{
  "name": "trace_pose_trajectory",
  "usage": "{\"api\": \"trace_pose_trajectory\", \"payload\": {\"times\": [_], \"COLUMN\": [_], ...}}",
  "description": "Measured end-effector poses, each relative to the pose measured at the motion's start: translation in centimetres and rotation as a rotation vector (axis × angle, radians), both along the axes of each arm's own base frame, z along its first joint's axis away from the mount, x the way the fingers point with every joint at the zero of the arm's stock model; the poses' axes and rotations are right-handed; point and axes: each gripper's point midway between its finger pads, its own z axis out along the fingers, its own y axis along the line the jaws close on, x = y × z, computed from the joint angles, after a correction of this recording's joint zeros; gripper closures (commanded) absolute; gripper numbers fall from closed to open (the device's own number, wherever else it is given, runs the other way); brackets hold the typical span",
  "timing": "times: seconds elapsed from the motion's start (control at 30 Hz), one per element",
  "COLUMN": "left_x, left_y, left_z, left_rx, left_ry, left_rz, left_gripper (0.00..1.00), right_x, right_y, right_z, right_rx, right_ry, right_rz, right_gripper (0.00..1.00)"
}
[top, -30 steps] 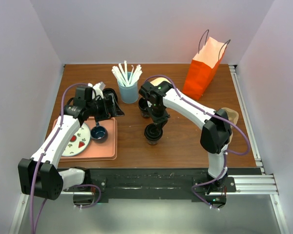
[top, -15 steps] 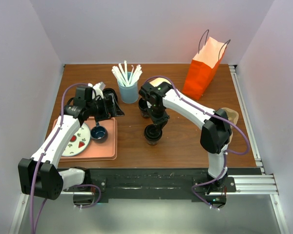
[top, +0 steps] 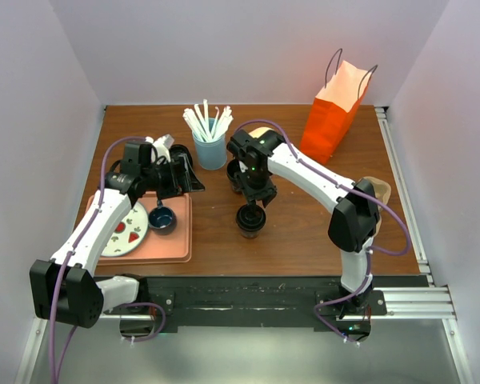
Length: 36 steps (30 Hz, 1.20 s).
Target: Pack the takeout coffee
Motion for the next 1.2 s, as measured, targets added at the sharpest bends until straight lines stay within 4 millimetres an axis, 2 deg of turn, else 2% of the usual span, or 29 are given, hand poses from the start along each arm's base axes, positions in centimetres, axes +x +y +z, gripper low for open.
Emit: {"api": "trace_pose_trajectory", "payload": {"times": [0.23,0.37,0.43,0.5,0.63,0.77,1.0,1.2], "left_x": [-0.4,-1.1,-1.5,-2.0,-2.8,-2.7,-2.4,-2.6], "left_y": [-1.2,-3.5,-5.1,-6.5,-8.5,-9.2,-10.2,-10.8], "left_z": [0.2,0.0,-0.3,-0.8,-1.9,-2.8,-3.4,-3.7], "left_rx": [-0.026,-0.038,-0.046,-0.061,-0.092,-0.112,-0.135,-0.143], "left_ry": [-0.005,-0.003,0.002,0.016,0.047,0.075,0.089,0.100], "left_rz": [-0.056,-0.126,-0.170,-0.202,-0.252,-0.260,-0.272,-0.282], "left_gripper": [0.14,0.20,0.21,0.23,0.26,0.28,0.31,0.32], "right_x": [0.7,0.5,0.3,0.0,-0.8,-1.3,-0.3,0.1], "right_y": [0.1,-1.0,-1.7,-2.2,-2.2,-1.6,-1.0,-0.9], "right_z": [1.2,2.1,2.3,2.2,1.0,-0.1,0.3,-0.6], "right_rx": [0.051,0.146,0.196,0.257,0.345,0.418,0.507,0.505], "right_ry": [-0.030,-0.024,-0.022,-0.008,0.040,0.085,0.072,0.086], "right_rz": [-0.015,-0.035,-0.046,-0.054,-0.045,-0.017,0.017,0.032], "right_gripper": [0.52,0.47,0.41,0.36,0.36,0.34,0.33,0.33]}}
